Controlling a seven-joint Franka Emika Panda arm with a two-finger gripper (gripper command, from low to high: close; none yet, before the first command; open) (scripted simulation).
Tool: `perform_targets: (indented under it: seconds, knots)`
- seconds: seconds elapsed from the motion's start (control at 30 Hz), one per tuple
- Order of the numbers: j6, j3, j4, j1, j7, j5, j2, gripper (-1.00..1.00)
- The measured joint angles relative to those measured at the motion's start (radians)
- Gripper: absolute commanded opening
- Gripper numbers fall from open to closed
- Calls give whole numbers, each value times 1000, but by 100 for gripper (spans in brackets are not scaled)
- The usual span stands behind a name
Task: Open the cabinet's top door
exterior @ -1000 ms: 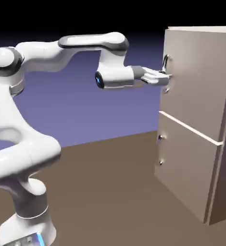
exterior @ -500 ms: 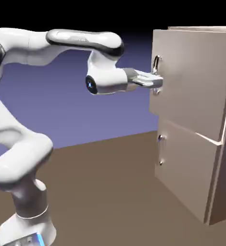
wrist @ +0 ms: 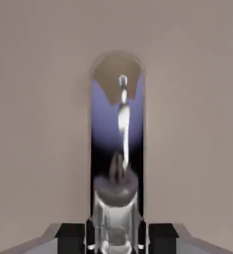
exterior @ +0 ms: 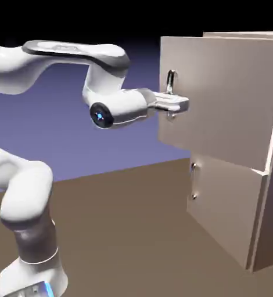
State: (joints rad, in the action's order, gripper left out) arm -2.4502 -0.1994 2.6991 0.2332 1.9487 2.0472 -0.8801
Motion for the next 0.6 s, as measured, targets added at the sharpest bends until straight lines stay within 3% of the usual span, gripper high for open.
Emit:
perform_targets:
  seconds: [0.3, 0.6]
  knots:
    - [307, 287, 72, 5, 115, -388, -77, -100]
    - [692, 610, -25, 14, 127, -741, 22, -100]
